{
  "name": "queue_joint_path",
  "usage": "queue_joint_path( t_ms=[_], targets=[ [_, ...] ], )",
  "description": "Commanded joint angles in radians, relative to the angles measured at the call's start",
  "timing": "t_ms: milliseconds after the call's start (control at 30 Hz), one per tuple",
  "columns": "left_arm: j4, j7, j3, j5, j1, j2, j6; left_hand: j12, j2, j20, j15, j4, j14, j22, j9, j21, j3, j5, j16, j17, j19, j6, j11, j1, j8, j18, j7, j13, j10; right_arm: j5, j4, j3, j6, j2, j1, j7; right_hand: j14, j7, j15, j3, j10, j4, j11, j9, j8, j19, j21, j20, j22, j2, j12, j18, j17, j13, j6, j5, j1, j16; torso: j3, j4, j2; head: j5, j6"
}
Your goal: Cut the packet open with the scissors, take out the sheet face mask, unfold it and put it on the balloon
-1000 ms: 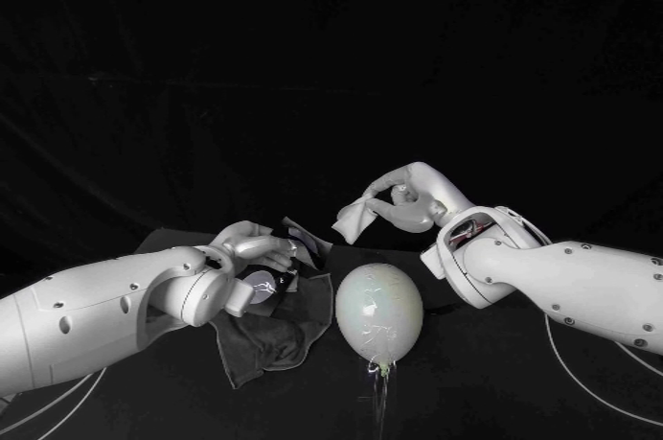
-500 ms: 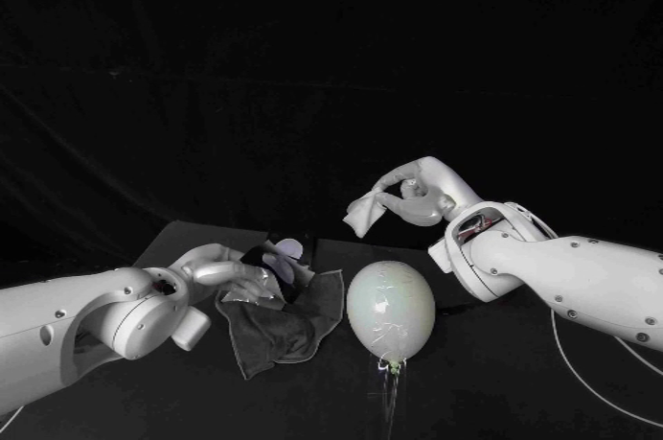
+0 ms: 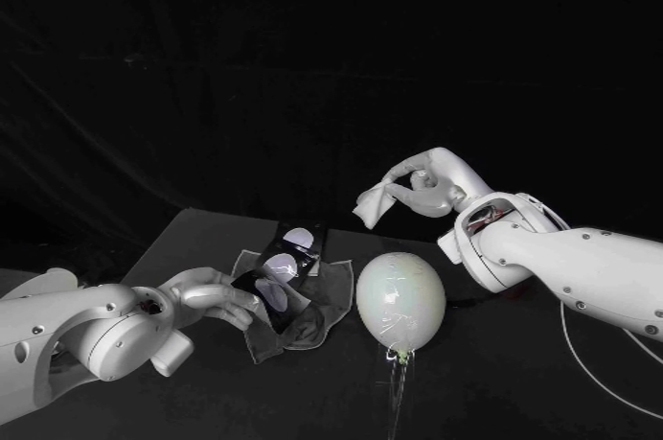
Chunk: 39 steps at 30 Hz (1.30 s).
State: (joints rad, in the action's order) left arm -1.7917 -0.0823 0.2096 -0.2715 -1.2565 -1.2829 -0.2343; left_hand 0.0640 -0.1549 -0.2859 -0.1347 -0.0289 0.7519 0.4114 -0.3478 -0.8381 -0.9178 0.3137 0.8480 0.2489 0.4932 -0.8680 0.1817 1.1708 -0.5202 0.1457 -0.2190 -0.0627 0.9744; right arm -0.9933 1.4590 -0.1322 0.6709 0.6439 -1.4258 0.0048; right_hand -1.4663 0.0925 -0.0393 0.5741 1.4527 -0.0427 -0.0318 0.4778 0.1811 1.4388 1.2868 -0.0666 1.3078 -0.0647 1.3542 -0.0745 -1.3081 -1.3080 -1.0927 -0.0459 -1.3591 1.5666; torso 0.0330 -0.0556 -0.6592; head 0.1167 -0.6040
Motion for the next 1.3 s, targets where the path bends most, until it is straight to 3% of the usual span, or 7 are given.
queue_joint_path(
  t_ms=[33,300,433,633,767,933,1300],
  targets=[
    [0.001,-0.097,0.002,-0.005,0.0,-0.004,0.06,0.005,-0.024,-0.003,-0.006,0.0,-0.008,-0.016,0.026,0.02,0.028,-0.001,-0.005,-0.002,0.005,0.058,0.008,-0.001,0.044,0.006,-0.012,-0.001,-0.016,-0.014,0.004,-0.001,-0.029,0.001,0.0,0.01,-0.105,0.001,-0.008,0.0,0.044,0.005,0.018,0.001,0.002,0.005,0.003,0.004,0.15,0.003,0.003,0.015,-0.263,-0.152,-0.007,-0.003,-0.005,0.004,-0.0002,0.0013,-0.001,0.002,-0.009],
    [0.063,-0.211,0.003,-0.125,-0.004,-0.005,0.263,0.016,-0.066,-0.005,-0.028,0.051,-0.055,-0.137,0.08,0.177,0.316,0.001,-0.043,-0.025,0.059,0.144,0.022,0.099,0.083,-0.005,-0.023,-0.003,-0.067,-0.016,0.013,-0.005,-0.036,0.013,0.002,0.012,-0.105,0.001,-0.008,0.0,0.044,0.006,0.018,0.002,0.003,0.005,0.003,0.004,0.151,0.003,0.002,0.015,-0.263,-0.152,-0.006,-0.003,-0.005,0.004,0.0012,-0.0022,0.001,-0.006,-0.015],
    [0.08,-0.235,0.002,-0.18,-0.011,-0.005,0.32,0.023,-0.054,-0.004,-0.038,0.096,-0.078,-0.173,0.099,0.225,0.482,0.012,-0.05,-0.03,0.073,0.19,0.04,0.174,0.076,-0.011,-0.05,-0.003,-0.095,-0.017,0.019,-0.006,-0.036,0.02,0.003,0.012,-0.105,0.001,-0.008,0.0,0.044,0.006,0.018,0.002,0.003,0.005,0.003,0.004,0.151,0.003,0.002,0.015,-0.263,-0.152,-0.006,-0.003,-0.005,0.004,0.0014,-0.0021,0.001,-0.007,-0.018],
    [0.091,-0.245,0.001,-0.236,-0.035,-0.011,0.386,0.05,-0.063,-0.004,-0.05,0.252,-0.106,-0.223,0.112,0.287,0.695,0.016,-0.047,-0.036,0.103,0.273,0.048,0.335,0.012,-0.018,-0.061,-0.003,-0.134,-0.017,0.024,-0.008,-0.039,0.029,0.006,0.01,-0.105,0.001,-0.008,0.0,0.044,0.006,0.018,0.002,0.003,0.006,0.005,0.005,0.151,0.002,0.002,0.016,-0.263,-0.152,-0.006,-0.003,-0.005,0.004,0.0003,-0.0019,0.001,-0.005,-0.024],
    [0.101,-0.253,0.0,-0.313,-0.071,-0.015,0.428,0.068,-0.071,-0.004,-0.05,0.32,-0.109,-0.24,0.113,0.306,0.758,0.015,-0.039,-0.036,0.117,0.296,0.049,0.392,-0.025,-0.018,-0.063,-0.004,-0.136,-0.018,0.025,-0.009,-0.053,0.029,0.008,0.007,-0.105,0.001,-0.008,0.0,0.044,0.006,0.018,0.002,0.003,0.006,0.005,0.005,0.151,0.002,0.002,0.016,-0.263,-0.152,-0.006,-0.003,-0.005,0.004,-0.0002,-0.0014,0.001,-0.007,-0.025],
    [0.113,-0.275,-0.002,-0.389,-0.12,-0.021,0.487,0.088,-0.056,-0.003,-0.045,0.321,-0.093,-0.245,0.112,0.311,0.773,0.013,-0.026,-0.033,0.128,0.29,0.043,0.392,-0.045,-0.015,-0.061,-0.006,-0.112,-0.019,0.022,-0.01,-0.084,0.028,0.01,0.002,-0.105,0.001,-0.008,0.001,0.044,0.007,0.018,0.002,0.003,0.005,0.003,0.005,0.151,0.002,0.002,0.015,-0.263,-0.152,-0.006,-0.003,-0.005,0.004,0.0,-0.0007,0.001,-0.008,-0.028],
    [0.176,-0.336,-0.003,-0.463,-0.219,-0.022,0.582,0.174,-0.027,0.002,0.016,0.321,0.036,-0.241,0.125,0.277,0.685,0.009,0.02,-0.019,0.228,0.181,-0.012,0.393,-0.114,0.036,-0.005,-0.012,0.032,-0.021,0.006,-0.012,-0.15,0.022,0.012,-0.008,-0.105,0.001,-0.008,0.001,0.044,0.007,0.018,0.002,0.004,0.004,0.0,0.005,0.15,0.002,0.001,0.015,-0.263,-0.151,-0.005,-0.003,-0.006,0.004,0.0011,-0.0013,0.002,-0.032,-0.023]
  ],
)
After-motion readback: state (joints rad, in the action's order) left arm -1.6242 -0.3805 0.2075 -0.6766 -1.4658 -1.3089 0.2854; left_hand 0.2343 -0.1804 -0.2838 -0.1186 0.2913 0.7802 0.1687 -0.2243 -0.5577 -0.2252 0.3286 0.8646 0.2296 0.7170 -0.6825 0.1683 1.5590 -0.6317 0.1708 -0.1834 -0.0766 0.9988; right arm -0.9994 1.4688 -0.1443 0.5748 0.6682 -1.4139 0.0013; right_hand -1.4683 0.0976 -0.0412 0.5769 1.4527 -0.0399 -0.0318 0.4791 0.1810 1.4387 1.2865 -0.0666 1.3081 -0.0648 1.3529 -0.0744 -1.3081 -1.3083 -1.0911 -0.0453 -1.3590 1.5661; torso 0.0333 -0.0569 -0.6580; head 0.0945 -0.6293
